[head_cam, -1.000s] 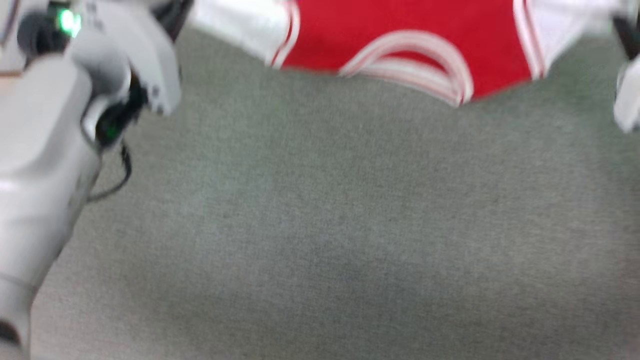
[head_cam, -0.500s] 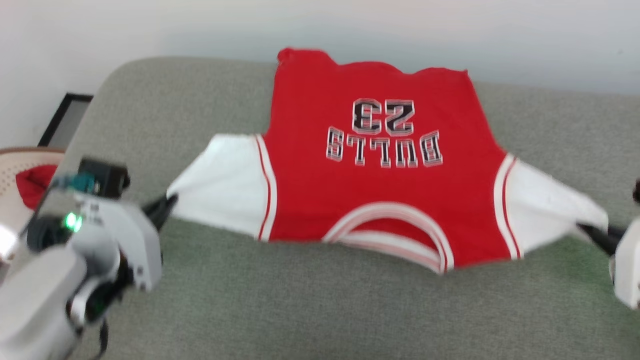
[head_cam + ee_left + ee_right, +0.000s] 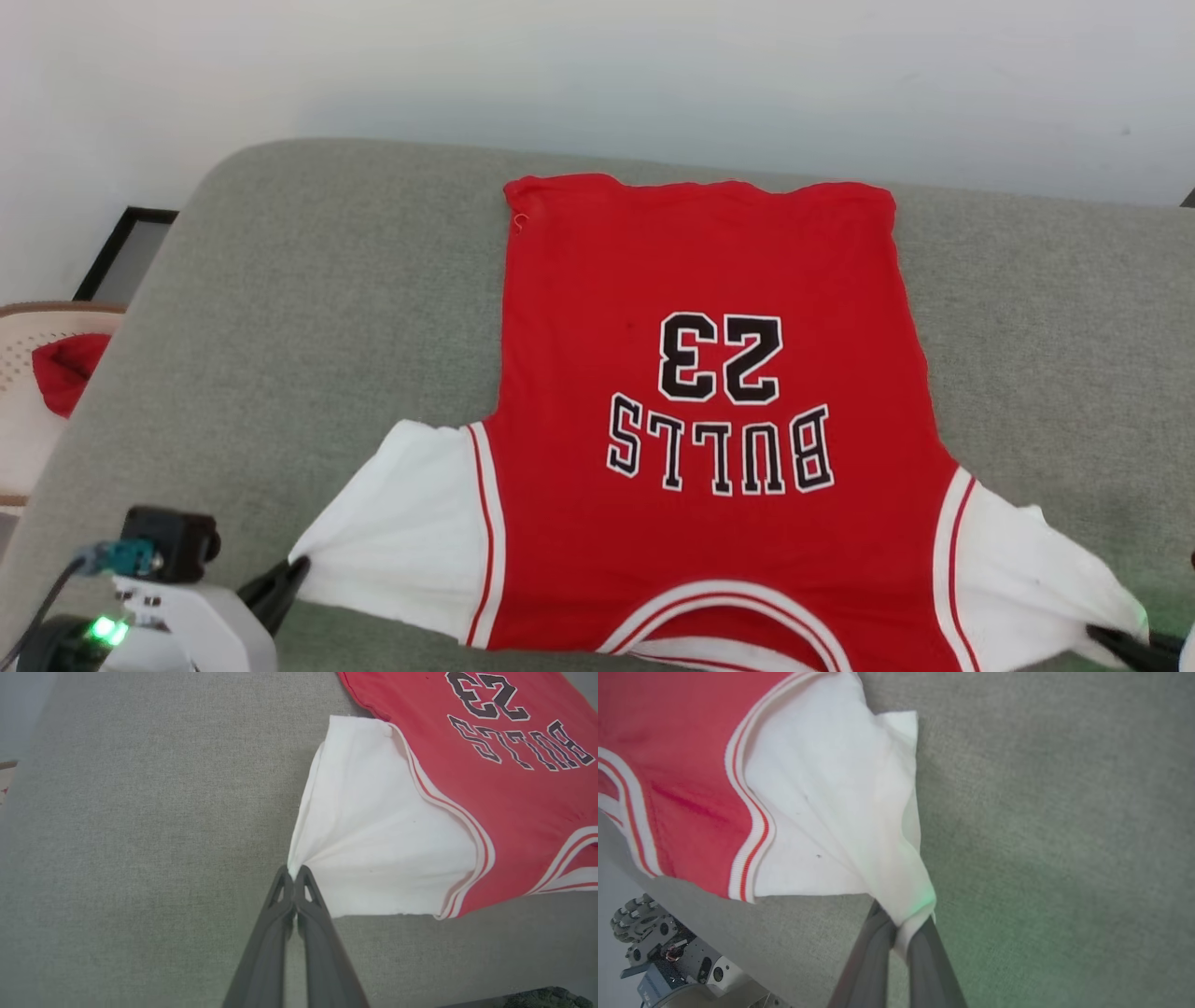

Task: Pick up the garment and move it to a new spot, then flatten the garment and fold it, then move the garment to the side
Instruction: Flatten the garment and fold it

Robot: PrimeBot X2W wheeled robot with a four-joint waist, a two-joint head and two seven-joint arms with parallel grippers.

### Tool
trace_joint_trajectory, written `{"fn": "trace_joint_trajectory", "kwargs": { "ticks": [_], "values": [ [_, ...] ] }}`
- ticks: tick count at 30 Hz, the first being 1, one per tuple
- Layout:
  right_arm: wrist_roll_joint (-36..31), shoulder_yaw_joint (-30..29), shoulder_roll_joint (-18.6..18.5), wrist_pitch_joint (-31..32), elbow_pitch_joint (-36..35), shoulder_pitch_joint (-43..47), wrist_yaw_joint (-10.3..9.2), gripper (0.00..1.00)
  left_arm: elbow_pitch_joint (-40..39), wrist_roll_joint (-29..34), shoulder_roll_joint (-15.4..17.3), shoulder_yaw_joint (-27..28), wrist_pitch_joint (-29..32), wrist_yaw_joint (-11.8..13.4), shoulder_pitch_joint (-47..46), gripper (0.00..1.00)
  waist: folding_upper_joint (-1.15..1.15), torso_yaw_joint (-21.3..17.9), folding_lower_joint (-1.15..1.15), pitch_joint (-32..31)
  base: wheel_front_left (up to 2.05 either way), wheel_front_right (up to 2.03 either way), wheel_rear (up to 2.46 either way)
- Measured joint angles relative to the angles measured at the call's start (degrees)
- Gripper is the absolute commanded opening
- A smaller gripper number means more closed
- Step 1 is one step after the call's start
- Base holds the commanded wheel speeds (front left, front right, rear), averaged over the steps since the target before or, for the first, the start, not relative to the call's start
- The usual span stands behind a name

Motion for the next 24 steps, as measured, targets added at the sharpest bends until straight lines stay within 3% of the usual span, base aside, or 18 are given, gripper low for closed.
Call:
{"fn": "trace_joint_trajectory", "kwargs": {
  "ticks": [12, 13, 18, 20, 22, 24],
  "values": [
    [-7.56, -9.39, 6.56, 5.75, -6.26, 6.26, -0.01, 0.0, -0.25, -1.63, -1.35, 0.66, -3.87, 1.49, 3.28, 0.0, 0.0, -0.57, 0.0, 0.83, 0.0, 0.0, 0.0],
    [-8.4, -9.99, 7.19, 6.31, -6.8, 6.39, -0.01, 0.04, -0.15, -1.68, -1.66, 0.87, -4.46, 1.83, 3.34, 0.0, 0.0, -0.66, 0.0, 0.9, 0.0, 0.0, 0.0],
    [-13.46, -13.51, 10.26, 9.56, -9.28, 7.28, 0.0, 0.44, 0.05, -1.65, -2.58, 0.98, -5.48, 2.23, 3.7, 0.0, 0.0, -1.03, 0.0, 1.2, 0.0, 0.0, 0.0],
    [-14.83, -14.92, 11.44, 11.36, -10.78, 7.62, -0.01, 0.65, 0.1, -1.65, -2.79, 1.01, -5.73, 2.35, 3.74, 0.0, 0.0, -1.14, 0.0, 1.29, 0.0, 0.0, 0.0],
    [-16.56, -16.07, 12.61, 12.99, -12.62, 7.98, -0.01, 0.97, 0.13, -1.65, -2.91, 1.07, -5.92, 2.37, 3.75, 0.0, 0.0, -1.22, 0.0, 1.33, 0.0, 0.0, 0.0],
    [-17.91, -17.16, 13.34, 14.97, -14.7, 8.09, -0.01, 1.0, 0.19, -1.57, -2.97, 1.09, -6.08, 2.45, 3.76, 0.0, 0.0, -1.32, 0.0, 1.41, 0.0, 0.0, 0.0]
  ]
}}
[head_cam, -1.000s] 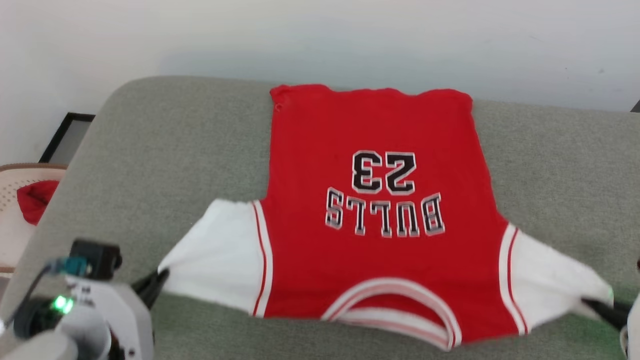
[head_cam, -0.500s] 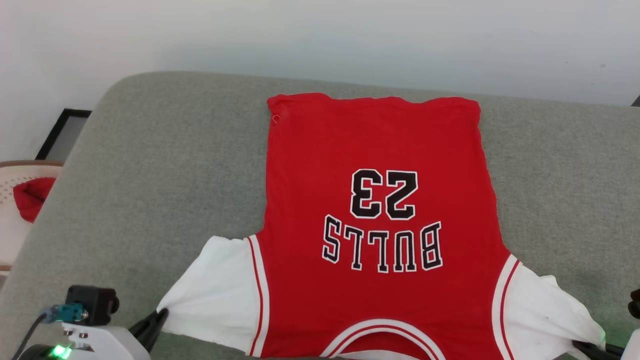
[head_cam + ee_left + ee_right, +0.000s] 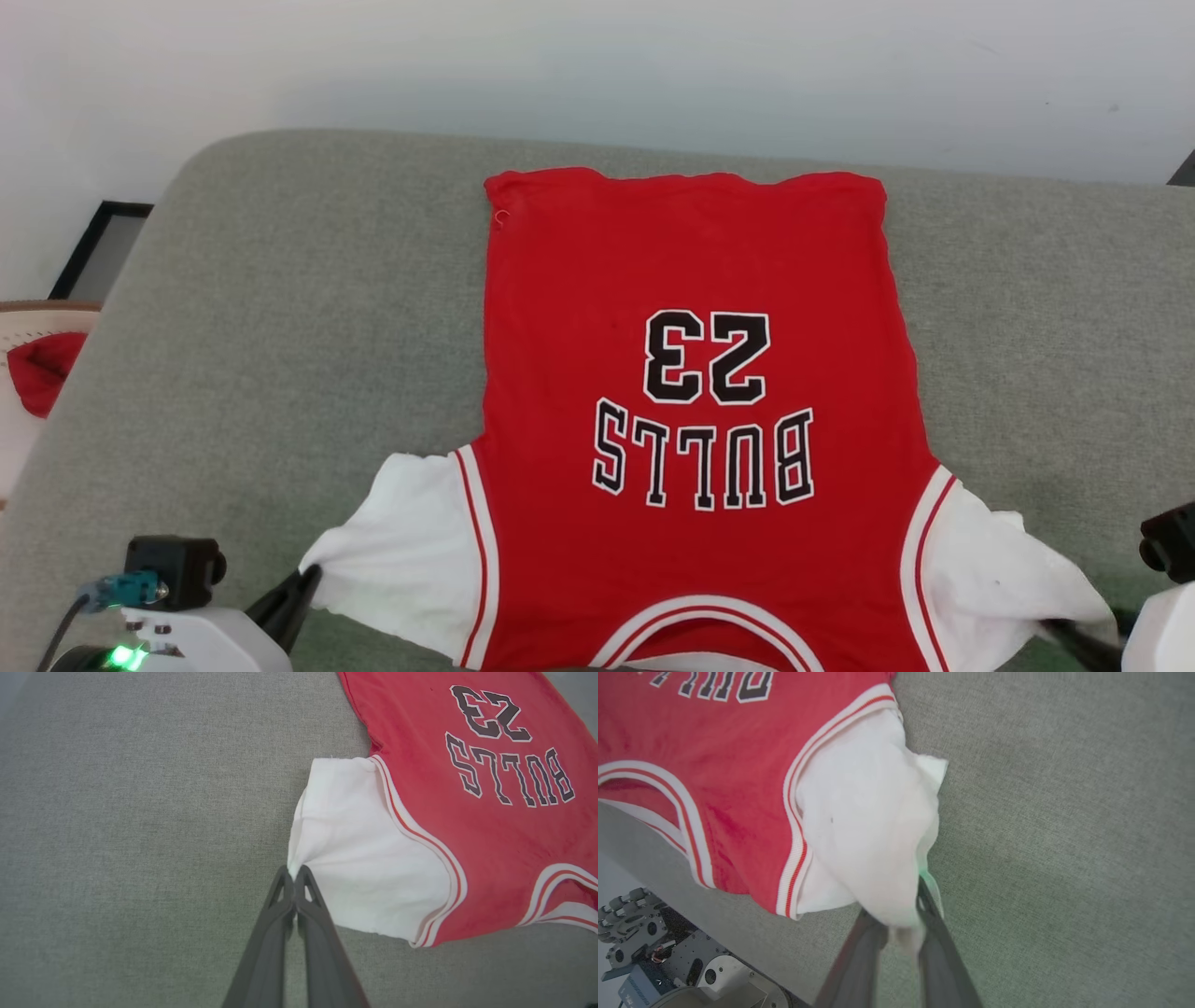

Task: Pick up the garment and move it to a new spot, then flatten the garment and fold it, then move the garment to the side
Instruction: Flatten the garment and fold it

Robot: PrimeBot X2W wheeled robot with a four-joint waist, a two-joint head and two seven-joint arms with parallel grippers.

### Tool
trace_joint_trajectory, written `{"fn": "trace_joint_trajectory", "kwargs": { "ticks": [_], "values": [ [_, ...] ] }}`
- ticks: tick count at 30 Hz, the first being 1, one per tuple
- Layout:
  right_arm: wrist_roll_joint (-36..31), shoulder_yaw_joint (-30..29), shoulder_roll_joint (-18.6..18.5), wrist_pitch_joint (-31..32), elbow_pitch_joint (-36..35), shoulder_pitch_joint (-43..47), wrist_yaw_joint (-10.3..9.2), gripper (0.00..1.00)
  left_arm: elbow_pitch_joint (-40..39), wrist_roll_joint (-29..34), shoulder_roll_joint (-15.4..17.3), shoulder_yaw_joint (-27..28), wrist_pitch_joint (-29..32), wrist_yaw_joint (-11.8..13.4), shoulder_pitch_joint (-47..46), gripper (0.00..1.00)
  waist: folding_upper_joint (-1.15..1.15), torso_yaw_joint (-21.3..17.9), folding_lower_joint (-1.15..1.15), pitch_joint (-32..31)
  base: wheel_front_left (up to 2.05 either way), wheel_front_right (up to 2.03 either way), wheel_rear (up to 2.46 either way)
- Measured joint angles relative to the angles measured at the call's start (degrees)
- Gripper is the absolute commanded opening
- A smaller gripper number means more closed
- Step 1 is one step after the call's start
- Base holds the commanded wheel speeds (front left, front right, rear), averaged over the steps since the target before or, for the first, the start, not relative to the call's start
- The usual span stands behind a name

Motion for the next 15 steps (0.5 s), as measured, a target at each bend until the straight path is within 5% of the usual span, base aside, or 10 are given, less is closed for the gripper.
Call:
{"fn": "trace_joint_trajectory", "kwargs": {
  "ticks": [8, 15],
  "values": [
    [-2.87, -4.5, 2.0, 6.78, -10.05, -1.36, 0.0, 1.0, 0.0, 0.45, -1.43, -0.13, -0.44, 0.42, -0.23, 0.0, 0.0, 0.21, 0.0, 0.62, 0.0, 0.0, 0.0],
    [-6.43, -5.72, 2.9, 3.61, -10.17, -13.47, 0.0, 1.0, 0.11, 1.16, -3.55, -0.35, -0.82, 0.1, -2.09, 0.0, 0.0, 1.51, 0.0, 2.04, 0.0, 0.0, 0.0]
  ]
}}
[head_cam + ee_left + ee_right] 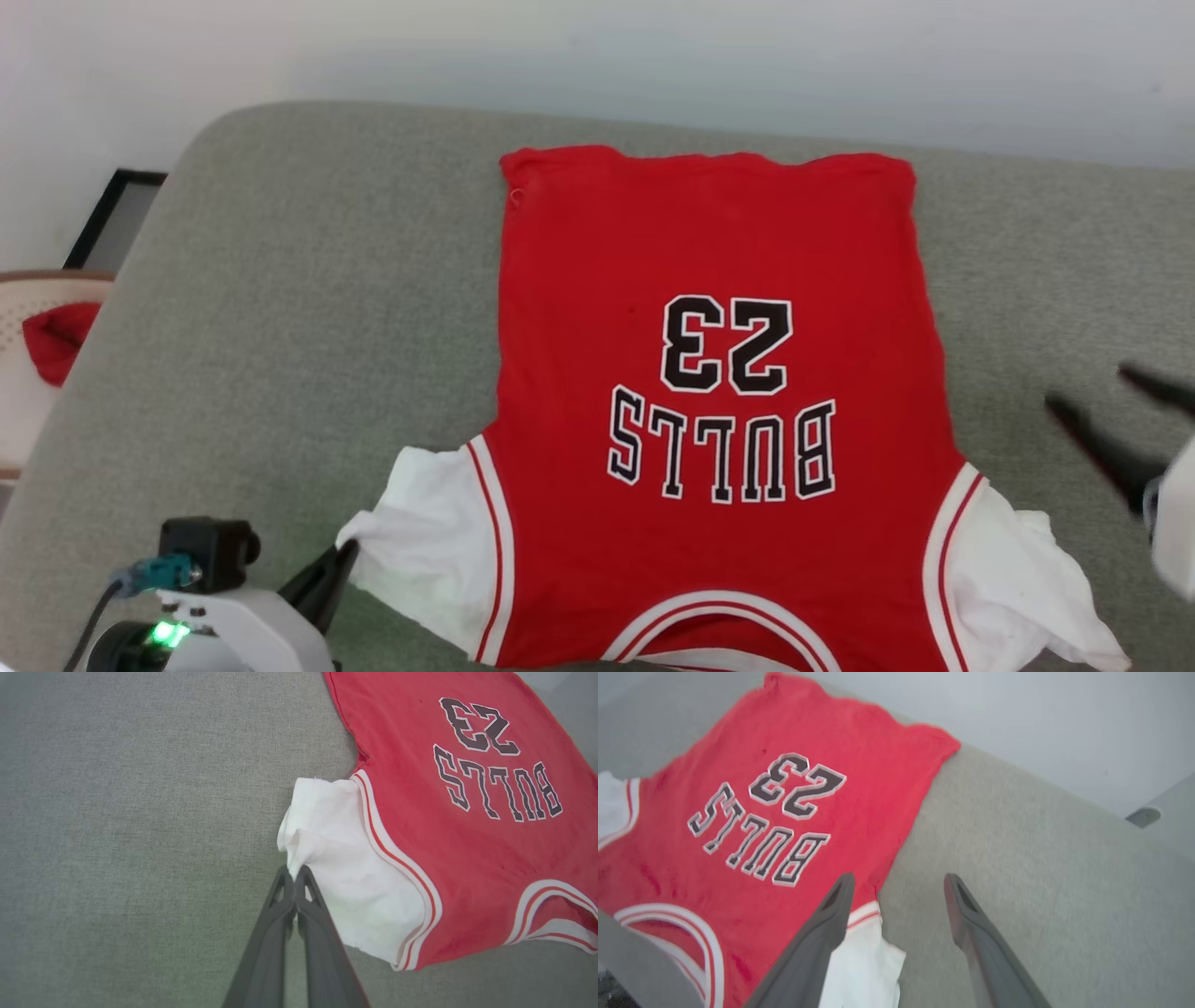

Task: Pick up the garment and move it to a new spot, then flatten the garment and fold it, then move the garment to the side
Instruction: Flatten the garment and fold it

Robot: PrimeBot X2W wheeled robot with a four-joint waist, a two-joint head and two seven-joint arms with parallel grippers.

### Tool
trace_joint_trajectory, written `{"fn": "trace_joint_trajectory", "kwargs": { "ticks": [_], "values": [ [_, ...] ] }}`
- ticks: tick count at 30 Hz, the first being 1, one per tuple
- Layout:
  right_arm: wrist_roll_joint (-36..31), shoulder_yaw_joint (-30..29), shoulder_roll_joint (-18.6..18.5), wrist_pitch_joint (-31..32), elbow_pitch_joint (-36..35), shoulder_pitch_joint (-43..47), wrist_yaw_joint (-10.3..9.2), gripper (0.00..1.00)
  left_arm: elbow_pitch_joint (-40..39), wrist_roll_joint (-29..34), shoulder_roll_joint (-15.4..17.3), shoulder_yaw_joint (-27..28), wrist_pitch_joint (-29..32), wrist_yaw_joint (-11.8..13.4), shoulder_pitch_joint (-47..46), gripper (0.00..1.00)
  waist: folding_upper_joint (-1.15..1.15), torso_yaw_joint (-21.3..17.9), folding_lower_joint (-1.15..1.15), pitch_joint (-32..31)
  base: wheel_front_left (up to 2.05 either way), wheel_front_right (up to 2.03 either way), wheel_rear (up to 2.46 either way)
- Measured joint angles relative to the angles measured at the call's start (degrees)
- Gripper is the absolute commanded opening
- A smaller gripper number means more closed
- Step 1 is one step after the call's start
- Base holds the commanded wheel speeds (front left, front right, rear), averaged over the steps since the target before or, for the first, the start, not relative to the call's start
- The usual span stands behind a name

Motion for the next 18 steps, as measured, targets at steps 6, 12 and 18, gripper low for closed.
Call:
{"fn": "trace_joint_trajectory", "kwargs": {
  "ticks": [6, 12, 18],
  "values": [
    [-3.13, 2.72, 0.54, -3.66, 13.6, -15.67, 0.0, 1.0, 0.64, 1.63, -2.8, -0.71, 0.45, -1.29, -3.43, 0.0, 0.0, 1.82, 0.0, 1.98, 0.0, 0.0, 0.0],
    [-4.86, 5.66, 0.7, -4.71, 30.41, -30.2, 0.0, 1.0, 3.01, 3.86, -7.53, -2.46, 1.33, -4.16, -8.57, 0.0, 0.0, 5.14, 0.0, 4.41, 0.0, 0.0, 0.0],
    [-7.33, 7.32, 1.21, -3.94, 44.97, -41.55, 0.0, 1.0, 7.19, 5.59, -12.89, -4.35, 1.51, -7.92, -13.11, 0.0, 0.0, 9.18, 0.0, 7.55, 0.0, 0.0, 0.0]
  ]
}}
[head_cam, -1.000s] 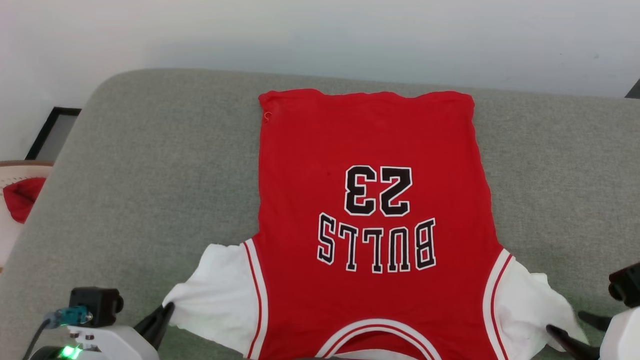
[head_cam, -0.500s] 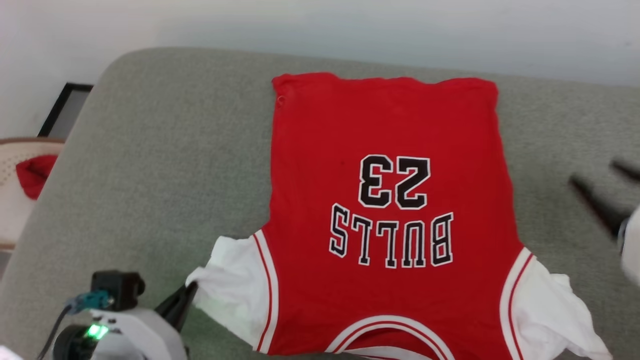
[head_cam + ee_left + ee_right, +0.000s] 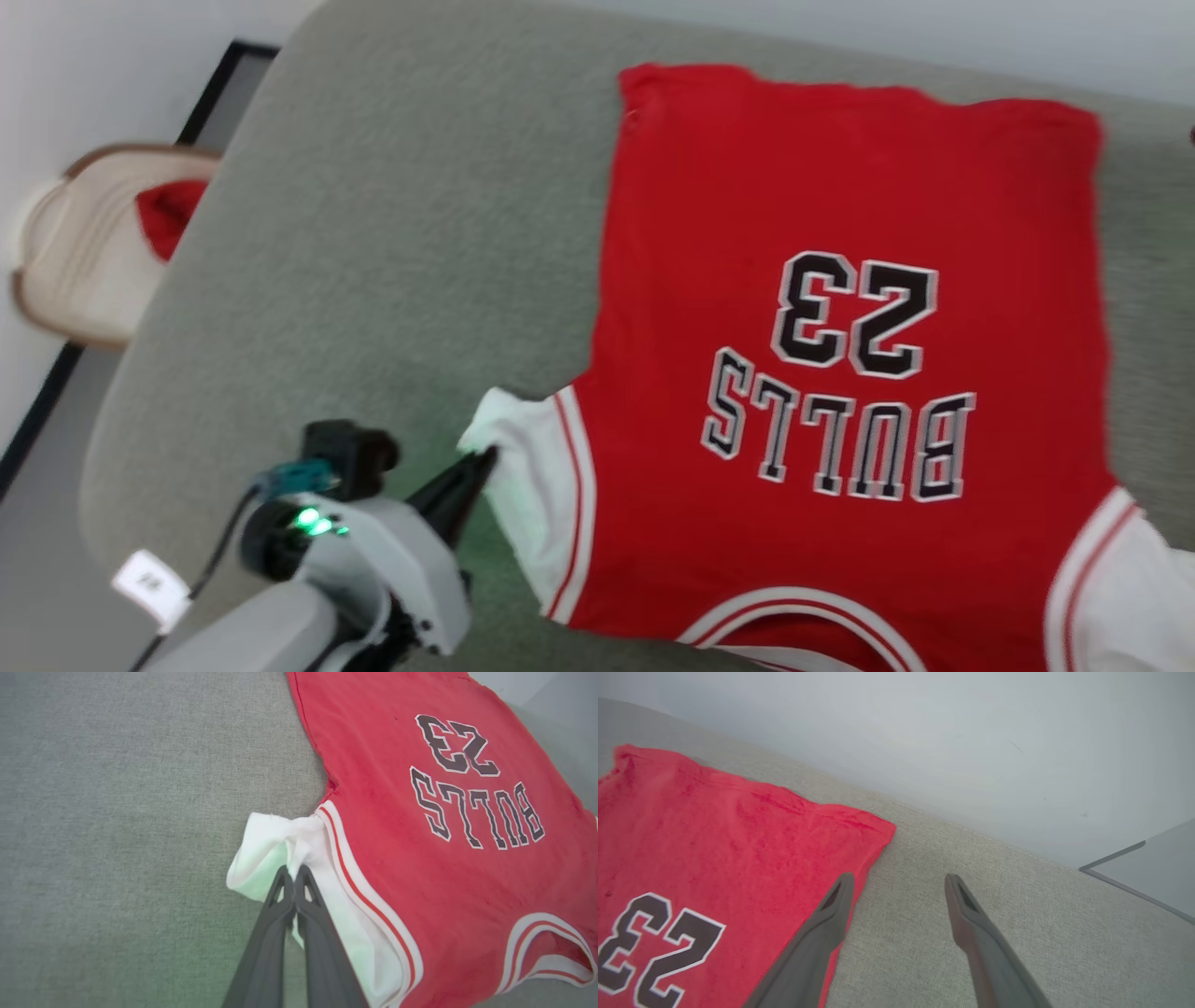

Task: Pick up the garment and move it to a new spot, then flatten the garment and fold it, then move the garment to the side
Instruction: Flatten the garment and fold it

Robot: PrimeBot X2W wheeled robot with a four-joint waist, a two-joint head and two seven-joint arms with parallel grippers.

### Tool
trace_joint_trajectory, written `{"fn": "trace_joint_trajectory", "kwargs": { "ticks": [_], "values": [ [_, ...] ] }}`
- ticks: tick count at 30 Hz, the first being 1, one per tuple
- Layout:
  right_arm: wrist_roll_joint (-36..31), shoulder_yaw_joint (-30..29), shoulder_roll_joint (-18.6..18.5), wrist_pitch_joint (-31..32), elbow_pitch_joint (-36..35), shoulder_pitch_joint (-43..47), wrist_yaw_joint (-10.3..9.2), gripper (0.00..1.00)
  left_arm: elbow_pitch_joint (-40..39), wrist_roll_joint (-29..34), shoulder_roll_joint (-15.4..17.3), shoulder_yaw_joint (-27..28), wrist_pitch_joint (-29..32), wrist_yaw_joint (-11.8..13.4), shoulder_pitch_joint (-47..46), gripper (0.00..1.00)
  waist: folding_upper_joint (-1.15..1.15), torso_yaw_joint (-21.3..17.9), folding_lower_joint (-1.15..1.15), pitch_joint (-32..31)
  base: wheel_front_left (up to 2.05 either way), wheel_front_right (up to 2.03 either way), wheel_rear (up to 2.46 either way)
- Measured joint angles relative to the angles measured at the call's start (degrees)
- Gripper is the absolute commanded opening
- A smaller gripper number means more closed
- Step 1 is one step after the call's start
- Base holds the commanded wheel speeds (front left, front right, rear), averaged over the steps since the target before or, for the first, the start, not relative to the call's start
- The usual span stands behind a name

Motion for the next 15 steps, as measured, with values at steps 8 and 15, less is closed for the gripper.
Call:
{"fn": "trace_joint_trajectory", "kwargs": {
  "ticks": [8, 15],
  "values": [
    [-2.97, -1.55, -0.3, 2.86, 16.0, -8.76, 0.0, 1.0, 6.03, 1.45, -6.67, -2.29, -0.75, -4.77, -4.36, 0.0, 0.0, 6.02, 0.0, 4.17, 0.0, 0.0, 0.0],
    [-6.49, -4.63, 0.18, 4.27, 26.29, -13.11, 0.0, 1.0, 10.9, 1.97, -11.07, -3.69, -1.7, -8.21, -6.88, 0.0, 0.0, 10.54, 0.0, 7.89, 0.0, 0.0, 0.0]
  ]
}}
